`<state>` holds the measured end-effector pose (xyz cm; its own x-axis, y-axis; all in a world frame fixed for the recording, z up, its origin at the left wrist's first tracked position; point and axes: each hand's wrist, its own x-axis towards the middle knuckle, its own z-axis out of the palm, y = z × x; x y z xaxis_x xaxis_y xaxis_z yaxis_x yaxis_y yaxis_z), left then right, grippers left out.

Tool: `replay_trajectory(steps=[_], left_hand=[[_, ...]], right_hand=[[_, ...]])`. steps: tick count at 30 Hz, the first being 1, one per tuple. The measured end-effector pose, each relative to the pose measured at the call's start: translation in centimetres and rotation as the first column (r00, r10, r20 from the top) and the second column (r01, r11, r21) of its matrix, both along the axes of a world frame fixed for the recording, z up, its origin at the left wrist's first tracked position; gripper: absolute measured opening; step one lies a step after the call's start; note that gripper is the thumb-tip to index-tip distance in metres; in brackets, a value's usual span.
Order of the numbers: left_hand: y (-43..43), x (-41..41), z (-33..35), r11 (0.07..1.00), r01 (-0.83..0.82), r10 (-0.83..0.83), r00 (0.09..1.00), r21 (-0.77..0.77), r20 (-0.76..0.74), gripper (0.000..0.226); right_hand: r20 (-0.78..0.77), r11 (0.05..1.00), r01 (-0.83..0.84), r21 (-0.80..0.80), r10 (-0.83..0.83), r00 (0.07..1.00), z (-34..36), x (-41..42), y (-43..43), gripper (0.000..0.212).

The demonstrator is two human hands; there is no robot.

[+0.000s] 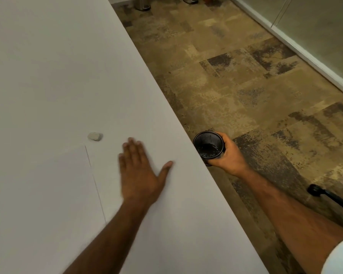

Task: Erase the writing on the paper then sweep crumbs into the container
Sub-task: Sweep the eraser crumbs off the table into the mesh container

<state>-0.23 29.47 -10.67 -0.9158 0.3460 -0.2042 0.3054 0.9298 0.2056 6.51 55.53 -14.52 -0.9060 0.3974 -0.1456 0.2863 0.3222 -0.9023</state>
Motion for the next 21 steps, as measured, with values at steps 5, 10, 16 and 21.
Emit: replay_trajectory(steps=[5,10,16,21], left_hand=[[3.3,0.6,0.7,0.91,0.326,-0.333,0.943,0.258,-0.014,0.1],[-1.7,-1.4,0.1,0.971,-0.187,0.203,0.974,0.151,-0.1,0.106],[1.3,-1.4,-0.3,0.985,0.127,-0.126,0.992,0.118,-0.016,0.102],[1.8,-2.0,1.2,0.903,0.183,-0.154,0.982,0.388,-0.104,0.083]], right_hand=[[-0.013,1.0,-0.002,-0.029,0.001,1.0,-0.2,0.2,0.1,0.084],[-0.031,1.0,0.006,-0.022,-0.007,0.999,0.0,0.2,0.3,0.085],[-0.03,0.999,-0.004,-0.032,0.003,1.0,0.0,0.5,-0.2,0.082],[-0.033,1.0,-0.006,-0.006,0.006,0.999,0.5,0.6,-0.5,0.081]])
